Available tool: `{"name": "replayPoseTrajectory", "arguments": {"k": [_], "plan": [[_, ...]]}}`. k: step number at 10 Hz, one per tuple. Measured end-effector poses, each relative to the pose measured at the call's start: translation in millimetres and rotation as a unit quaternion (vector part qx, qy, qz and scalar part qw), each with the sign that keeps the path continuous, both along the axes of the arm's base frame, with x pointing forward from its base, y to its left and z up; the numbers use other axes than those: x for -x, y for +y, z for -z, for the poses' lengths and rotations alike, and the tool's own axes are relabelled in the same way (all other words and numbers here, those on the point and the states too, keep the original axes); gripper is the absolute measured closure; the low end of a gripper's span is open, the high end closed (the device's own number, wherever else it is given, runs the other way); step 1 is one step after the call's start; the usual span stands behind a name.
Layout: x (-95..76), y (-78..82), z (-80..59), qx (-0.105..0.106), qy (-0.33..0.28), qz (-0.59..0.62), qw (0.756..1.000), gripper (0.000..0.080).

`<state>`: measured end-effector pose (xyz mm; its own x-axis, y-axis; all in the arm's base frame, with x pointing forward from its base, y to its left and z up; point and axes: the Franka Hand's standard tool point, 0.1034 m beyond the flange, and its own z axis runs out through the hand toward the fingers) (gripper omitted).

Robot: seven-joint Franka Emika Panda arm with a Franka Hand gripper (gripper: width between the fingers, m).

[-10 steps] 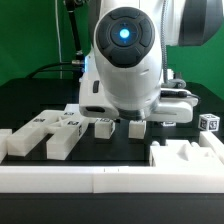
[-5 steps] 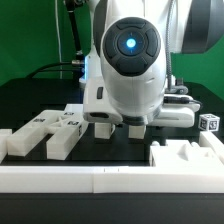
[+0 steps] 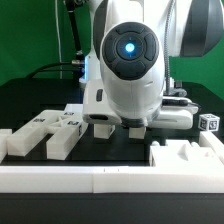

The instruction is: Assemble chair

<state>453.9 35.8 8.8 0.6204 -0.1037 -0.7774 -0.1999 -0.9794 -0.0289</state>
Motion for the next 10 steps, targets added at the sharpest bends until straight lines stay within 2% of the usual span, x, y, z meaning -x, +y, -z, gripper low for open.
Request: {"name": "replayPoseTrajectory", "arguments": {"k": [2, 5, 9, 10], "plan": [[-3.4, -1.5, -2.4, 0.0, -0.002, 0.001, 1.0, 0.0511], [-16.8, -0.3, -16.0, -0.002, -0.005, 0.0, 1.0, 0.0511], [-41.5, 7.4, -53.5, -0.006, -0.007, -0.006, 1.0, 0.0509], [-44.4, 7.8, -58.9, -0.006, -0.013, -0.005, 1.0, 0.0509]]}}
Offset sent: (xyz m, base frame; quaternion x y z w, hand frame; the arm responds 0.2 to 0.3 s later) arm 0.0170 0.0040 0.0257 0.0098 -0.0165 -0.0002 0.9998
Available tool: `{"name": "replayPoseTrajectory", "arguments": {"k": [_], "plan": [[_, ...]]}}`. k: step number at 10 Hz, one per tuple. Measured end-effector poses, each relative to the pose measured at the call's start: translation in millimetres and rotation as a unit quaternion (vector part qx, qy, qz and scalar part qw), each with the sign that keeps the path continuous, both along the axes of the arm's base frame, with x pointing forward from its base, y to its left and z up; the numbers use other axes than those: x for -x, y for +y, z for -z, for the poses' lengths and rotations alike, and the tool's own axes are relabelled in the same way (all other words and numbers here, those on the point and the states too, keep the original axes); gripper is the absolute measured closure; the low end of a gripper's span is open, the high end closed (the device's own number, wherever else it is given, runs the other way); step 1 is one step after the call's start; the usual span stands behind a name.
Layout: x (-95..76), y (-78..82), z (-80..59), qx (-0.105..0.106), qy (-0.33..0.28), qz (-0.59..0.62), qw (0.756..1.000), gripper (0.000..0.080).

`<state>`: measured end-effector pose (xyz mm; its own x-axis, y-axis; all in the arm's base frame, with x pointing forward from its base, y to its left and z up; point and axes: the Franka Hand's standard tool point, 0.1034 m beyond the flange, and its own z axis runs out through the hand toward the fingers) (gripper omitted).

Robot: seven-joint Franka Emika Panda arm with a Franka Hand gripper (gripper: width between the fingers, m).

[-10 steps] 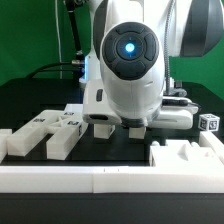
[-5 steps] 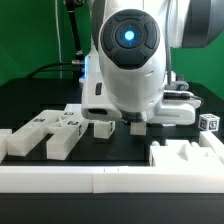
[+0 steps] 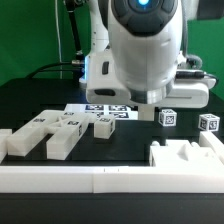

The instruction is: Assemble chair

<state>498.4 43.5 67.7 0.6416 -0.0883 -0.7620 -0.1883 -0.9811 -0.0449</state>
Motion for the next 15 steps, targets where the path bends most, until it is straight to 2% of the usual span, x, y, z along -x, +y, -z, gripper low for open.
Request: {"name": "replayPoseTrajectory", "arguments": {"k": [3, 4, 5, 7, 9, 10, 11, 13, 14, 15], "plan": [[-4.3, -0.6, 4.7, 0.002, -0.014, 0.001, 1.0, 0.0509], [-13.1, -0.4, 7.5, 0.007, -0.049, 0.004, 0.999, 0.0509], [-18.1, 0.2, 4.0, 0.011, -0.079, 0.006, 0.997, 0.0509], [-35.2, 1.5, -15.1, 0.017, -0.129, 0.013, 0.991, 0.0509], [-55.9, 10.2, -29.7, 0.033, -0.194, 0.023, 0.98, 0.0509], [-59.3, 10.4, -27.0, 0.038, -0.239, 0.025, 0.97, 0.0509], [-56.1, 9.9, -25.7, 0.041, -0.256, 0.027, 0.965, 0.0509], [-67.1, 12.2, -25.7, 0.052, -0.339, 0.031, 0.939, 0.0509], [-68.0, 16.0, -30.2, 0.051, -0.352, 0.03, 0.934, 0.0509], [-83.2, 21.5, -38.5, 0.053, -0.394, 0.03, 0.917, 0.0509]]}}
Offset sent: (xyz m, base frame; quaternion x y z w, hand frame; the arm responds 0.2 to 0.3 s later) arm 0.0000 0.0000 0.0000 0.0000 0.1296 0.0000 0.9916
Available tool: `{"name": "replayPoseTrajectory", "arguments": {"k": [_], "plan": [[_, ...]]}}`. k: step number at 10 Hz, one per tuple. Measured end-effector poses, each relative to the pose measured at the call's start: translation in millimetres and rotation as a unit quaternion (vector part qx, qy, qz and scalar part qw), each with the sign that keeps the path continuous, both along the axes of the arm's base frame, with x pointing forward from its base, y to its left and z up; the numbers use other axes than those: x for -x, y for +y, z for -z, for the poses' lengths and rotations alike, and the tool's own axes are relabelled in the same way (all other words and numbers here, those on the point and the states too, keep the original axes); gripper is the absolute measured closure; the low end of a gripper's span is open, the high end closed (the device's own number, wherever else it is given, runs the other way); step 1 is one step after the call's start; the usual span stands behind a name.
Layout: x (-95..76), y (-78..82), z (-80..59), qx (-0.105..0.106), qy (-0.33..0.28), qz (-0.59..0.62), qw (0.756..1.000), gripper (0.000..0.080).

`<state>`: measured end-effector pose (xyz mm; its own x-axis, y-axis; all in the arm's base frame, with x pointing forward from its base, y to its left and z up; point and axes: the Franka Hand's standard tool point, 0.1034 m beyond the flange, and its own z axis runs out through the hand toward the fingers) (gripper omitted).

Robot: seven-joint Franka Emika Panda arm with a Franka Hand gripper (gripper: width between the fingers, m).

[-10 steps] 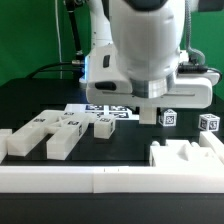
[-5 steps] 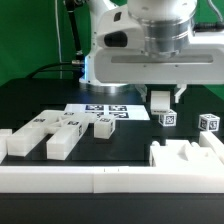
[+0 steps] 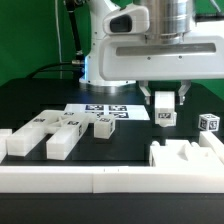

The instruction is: Assemble chair

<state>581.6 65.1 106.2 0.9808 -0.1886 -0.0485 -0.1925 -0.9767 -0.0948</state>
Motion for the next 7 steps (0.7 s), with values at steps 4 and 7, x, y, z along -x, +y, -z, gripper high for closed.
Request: {"name": "replayPoseTrajectory", "arguments": {"k": [4, 7], "plan": [[-22.8, 11.4, -16.0, 0.009, -0.109, -0.002, 0.994, 0.0509], [-27.8, 14.4, -15.8, 0.023, -0.211, -0.002, 0.977, 0.0509]]}}
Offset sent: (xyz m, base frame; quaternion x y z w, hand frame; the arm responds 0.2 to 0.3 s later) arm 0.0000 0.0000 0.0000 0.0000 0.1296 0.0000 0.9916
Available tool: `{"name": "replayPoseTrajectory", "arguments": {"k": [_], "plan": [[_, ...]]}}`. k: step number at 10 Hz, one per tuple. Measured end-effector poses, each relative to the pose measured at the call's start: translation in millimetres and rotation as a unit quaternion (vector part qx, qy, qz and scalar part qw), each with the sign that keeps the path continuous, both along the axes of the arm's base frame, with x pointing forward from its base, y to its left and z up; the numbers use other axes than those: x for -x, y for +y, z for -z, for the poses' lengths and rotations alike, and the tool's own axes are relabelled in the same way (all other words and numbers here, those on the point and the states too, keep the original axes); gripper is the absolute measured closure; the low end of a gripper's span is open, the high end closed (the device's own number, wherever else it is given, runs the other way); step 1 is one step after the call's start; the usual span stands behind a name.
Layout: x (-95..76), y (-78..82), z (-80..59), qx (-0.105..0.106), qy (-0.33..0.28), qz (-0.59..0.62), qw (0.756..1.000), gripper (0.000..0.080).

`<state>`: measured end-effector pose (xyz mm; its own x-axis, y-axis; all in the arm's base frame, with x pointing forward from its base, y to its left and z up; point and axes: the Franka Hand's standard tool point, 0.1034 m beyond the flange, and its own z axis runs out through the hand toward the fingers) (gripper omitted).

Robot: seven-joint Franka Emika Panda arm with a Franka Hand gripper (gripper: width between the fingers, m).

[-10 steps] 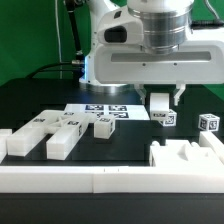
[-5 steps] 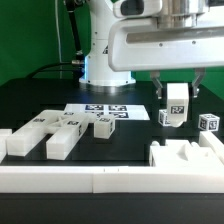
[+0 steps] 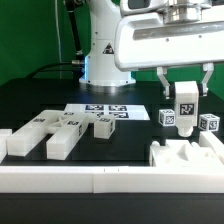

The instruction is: Assemble chair

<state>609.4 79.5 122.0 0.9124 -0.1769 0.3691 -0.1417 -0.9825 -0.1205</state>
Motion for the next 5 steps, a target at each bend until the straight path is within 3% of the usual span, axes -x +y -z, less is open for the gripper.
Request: {"name": "replayPoseTrajectory", "arguments": {"k": [1, 2, 3, 5], "plan": [[-2.3, 4.5, 0.0, 0.004, -0.031, -0.003, 1.0, 0.0509], [-4.0, 7.9, 1.0, 0.006, -0.026, -0.011, 1.0, 0.0509], [-13.5, 5.8, -6.7, 0.015, -0.033, -0.031, 0.999, 0.0509], [-12.9, 10.0, -6.6, 0.013, -0.027, -0.031, 0.999, 0.0509]]}}
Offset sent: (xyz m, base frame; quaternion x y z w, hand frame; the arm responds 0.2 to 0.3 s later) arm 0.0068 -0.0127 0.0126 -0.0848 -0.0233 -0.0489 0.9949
